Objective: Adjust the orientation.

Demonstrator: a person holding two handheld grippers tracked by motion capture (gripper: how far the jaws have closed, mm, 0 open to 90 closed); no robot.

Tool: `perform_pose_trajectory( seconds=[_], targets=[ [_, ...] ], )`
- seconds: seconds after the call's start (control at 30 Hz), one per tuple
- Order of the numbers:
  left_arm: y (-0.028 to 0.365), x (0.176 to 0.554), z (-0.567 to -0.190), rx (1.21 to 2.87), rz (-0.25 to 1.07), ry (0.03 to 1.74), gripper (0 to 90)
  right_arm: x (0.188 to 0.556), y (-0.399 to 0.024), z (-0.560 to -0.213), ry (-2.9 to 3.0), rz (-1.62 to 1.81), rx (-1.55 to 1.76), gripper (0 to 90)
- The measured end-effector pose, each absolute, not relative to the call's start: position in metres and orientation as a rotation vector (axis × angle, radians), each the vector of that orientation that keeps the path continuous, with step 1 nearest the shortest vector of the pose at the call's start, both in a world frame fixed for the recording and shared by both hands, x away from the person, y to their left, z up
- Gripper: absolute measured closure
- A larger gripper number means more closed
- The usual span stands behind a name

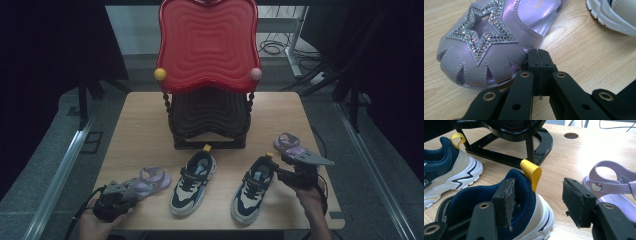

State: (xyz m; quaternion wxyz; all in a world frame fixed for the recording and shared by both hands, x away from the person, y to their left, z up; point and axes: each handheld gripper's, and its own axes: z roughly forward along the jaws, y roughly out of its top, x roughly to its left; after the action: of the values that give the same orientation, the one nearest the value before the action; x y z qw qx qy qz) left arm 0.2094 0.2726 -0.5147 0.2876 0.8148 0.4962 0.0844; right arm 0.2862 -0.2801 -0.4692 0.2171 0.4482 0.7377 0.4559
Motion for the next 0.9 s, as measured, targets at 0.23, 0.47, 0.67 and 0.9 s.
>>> perform_pose_trajectory(
  seconds=[0.23,0.47,0.67,0.9],
  targets=[
    [0.275,0.211,-0.514,2.170,0.222,1.330,90.0,0.286,-0.281,-0.470,2.043,1.257,1.242,44.1],
    [0.282,0.212,-0.514,2.157,0.235,1.353,90.0,0.285,-0.281,-0.470,2.043,1.255,1.246,44.1],
    [0.288,0.212,-0.514,2.152,0.267,1.374,90.0,0.286,-0.281,-0.471,2.048,1.253,1.249,44.0],
    [0.294,0.214,-0.513,2.139,0.272,1.396,90.0,0.286,-0.281,-0.471,2.049,1.251,1.249,43.9]
  ],
)
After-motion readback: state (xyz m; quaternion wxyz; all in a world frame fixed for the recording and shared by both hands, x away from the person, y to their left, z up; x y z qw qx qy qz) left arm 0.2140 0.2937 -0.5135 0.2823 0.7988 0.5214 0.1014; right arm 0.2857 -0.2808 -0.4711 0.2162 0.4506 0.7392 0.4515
